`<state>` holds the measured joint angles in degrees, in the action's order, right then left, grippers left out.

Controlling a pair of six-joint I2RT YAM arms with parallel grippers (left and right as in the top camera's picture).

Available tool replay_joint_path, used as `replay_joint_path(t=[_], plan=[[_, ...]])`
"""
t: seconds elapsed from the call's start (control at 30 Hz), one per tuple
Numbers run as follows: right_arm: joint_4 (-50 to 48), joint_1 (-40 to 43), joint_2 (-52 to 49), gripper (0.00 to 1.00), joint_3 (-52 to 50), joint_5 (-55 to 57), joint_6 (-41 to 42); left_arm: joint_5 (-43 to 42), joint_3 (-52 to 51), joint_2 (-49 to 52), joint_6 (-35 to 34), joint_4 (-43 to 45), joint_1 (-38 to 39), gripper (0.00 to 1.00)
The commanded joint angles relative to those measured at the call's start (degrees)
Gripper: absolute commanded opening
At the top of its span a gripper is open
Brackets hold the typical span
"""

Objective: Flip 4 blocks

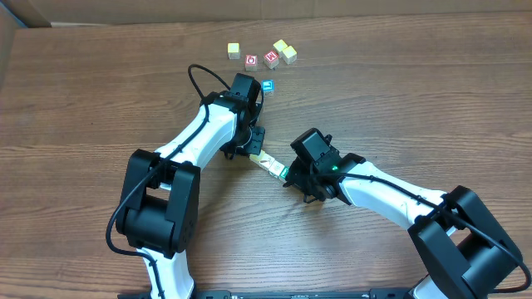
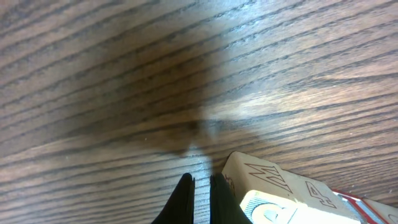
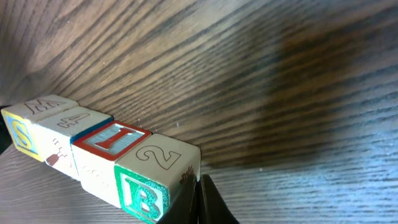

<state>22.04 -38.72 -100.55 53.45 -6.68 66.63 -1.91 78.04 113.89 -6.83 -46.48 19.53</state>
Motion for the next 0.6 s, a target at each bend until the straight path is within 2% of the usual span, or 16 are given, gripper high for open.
replay_joint_path(t=[0.0, 0.2, 0.57], plan=[[-0.7, -0.6, 1.5, 0.04, 0.2, -1.1, 2.5, -1.5, -0.3, 0.8, 2.8, 0.6, 0.4, 0.04], [-0.7, -0.6, 1.5, 0.04, 0.2, -1.1, 2.9, -1.8, -0.3, 0.8, 3.7, 1.5, 0.4, 0.04], [0.1, -3.3, 1.5, 0.04, 0.2, -0.7, 19.0, -2.2, -0.3, 0.8, 4.2, 3.1, 0.4, 0.04]])
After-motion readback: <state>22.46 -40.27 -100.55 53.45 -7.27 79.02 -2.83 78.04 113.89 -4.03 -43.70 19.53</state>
